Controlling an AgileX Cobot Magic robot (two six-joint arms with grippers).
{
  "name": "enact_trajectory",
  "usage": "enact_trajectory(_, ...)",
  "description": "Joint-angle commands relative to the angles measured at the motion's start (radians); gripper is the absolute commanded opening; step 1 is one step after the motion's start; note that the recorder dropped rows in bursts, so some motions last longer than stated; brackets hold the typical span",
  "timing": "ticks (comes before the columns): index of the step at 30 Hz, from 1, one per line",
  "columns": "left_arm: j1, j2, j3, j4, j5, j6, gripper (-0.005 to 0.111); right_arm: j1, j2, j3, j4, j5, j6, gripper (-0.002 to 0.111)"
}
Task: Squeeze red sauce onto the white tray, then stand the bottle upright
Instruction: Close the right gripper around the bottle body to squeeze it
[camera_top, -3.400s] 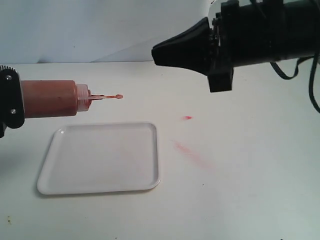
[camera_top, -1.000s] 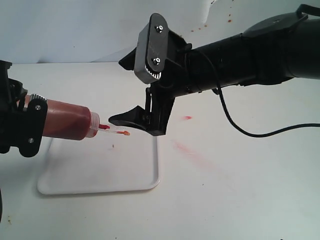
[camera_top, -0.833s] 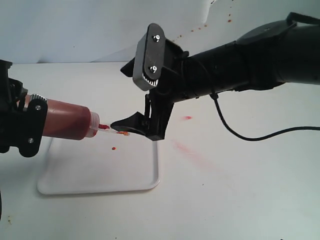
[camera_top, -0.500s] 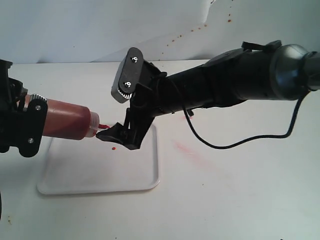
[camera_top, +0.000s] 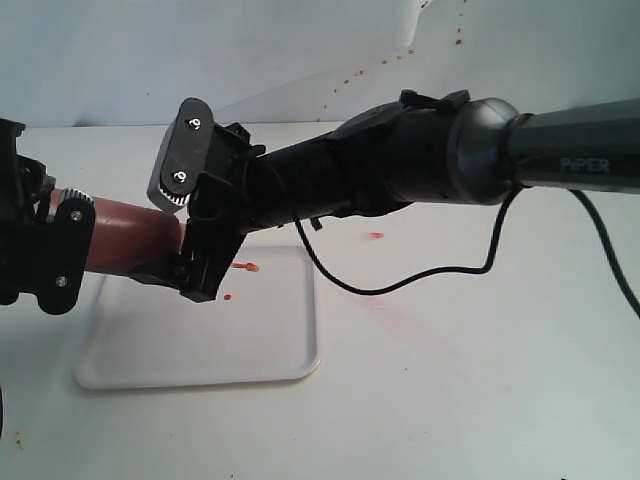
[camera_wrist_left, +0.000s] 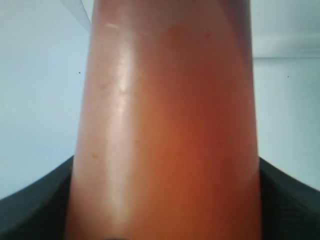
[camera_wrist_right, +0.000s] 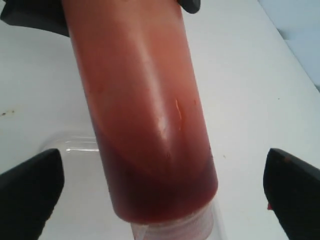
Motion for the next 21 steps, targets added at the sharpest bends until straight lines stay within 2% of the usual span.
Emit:
enact_trajectory(1,-0.004,-0.013,-0.006,0.013,-0.018,-0.017,0.000,0.003,0.042,-0.045,-0.006,0.001,-0.011,0.105)
enact_trajectory(9,-0.004,-0.013,-0.006,0.032,-0.022,-0.017,0.000,0.030,0.100,-0.108,-0.003,0.025,-0.011,0.105)
enact_trajectory(12,-0.004,-0.013,-0.006,0.032,-0.022,-0.017,0.000,0.069,0.118,-0.143,-0.005,-0.004,-0.011,0.105)
enact_trajectory(16,-0.004,-0.013,-0.006,0.040,-0.022,-0.017,0.000,0.073,0.122,-0.148,-0.003,-0.098,-0.011,0.105)
enact_trajectory(21,-0.004,-0.013,-0.006,0.050,-0.022,-0.017,0.000,0.073,0.122,-0.148,-0.010,-0.079,-0.011,0.105)
